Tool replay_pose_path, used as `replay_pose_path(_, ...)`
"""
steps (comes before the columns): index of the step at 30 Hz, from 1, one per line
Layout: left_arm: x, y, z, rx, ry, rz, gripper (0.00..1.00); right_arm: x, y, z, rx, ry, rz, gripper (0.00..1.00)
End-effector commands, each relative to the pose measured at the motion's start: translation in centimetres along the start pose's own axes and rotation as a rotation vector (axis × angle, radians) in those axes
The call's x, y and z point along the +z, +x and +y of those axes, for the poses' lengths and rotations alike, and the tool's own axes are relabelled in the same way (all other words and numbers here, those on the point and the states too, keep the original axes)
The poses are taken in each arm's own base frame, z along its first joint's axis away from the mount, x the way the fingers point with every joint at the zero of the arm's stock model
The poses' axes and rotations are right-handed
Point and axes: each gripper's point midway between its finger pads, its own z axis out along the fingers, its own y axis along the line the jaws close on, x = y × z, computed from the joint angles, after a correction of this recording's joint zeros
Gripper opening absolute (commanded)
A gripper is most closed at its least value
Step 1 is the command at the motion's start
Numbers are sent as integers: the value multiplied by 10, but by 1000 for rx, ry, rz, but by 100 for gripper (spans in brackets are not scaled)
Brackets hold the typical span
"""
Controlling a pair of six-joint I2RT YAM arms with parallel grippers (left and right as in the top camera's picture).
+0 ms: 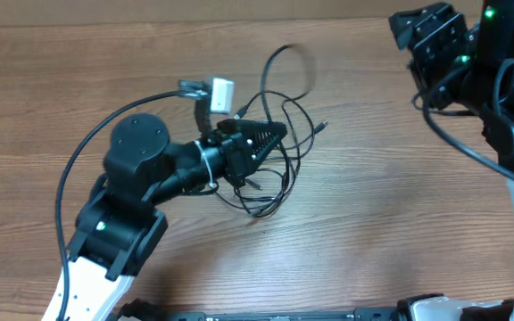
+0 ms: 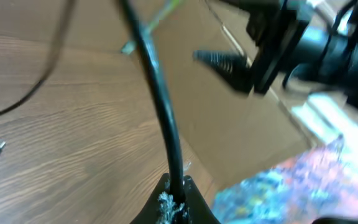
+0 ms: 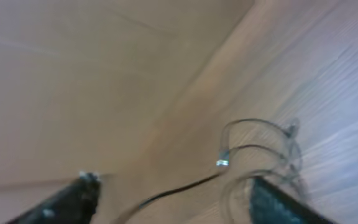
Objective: Untangle cables
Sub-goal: 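Pull the left gripper back-left, dragging the cable end away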
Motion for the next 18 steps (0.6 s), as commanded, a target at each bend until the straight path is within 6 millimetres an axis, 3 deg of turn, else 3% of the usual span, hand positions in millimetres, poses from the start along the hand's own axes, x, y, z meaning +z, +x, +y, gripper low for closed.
replay_pose_path(1,-13,-23,-5,-171,-35,-133,4,6,-1,-19,-161,94,-3,82)
replay_pose_path(3,-19,-39,-17,-133,-2,-205,4,8,10,-37,-179,167,53,86)
replay_pose_path(6,-27,-61,-48,-60,102,-277,4,8,23,-59,-172,260,119,100)
replay_pose_path(7,-34,-73,-67,-20,157,-321,4,6,29,-71,-169,311,151,100)
replay_pose_path(10,-51,-96,-97,17,230,-420,4,5,37,-85,-174,378,200,100)
replay_pose_path(18,-84,-149,-143,92,256,-628,4,7,40,-91,-171,408,222,100)
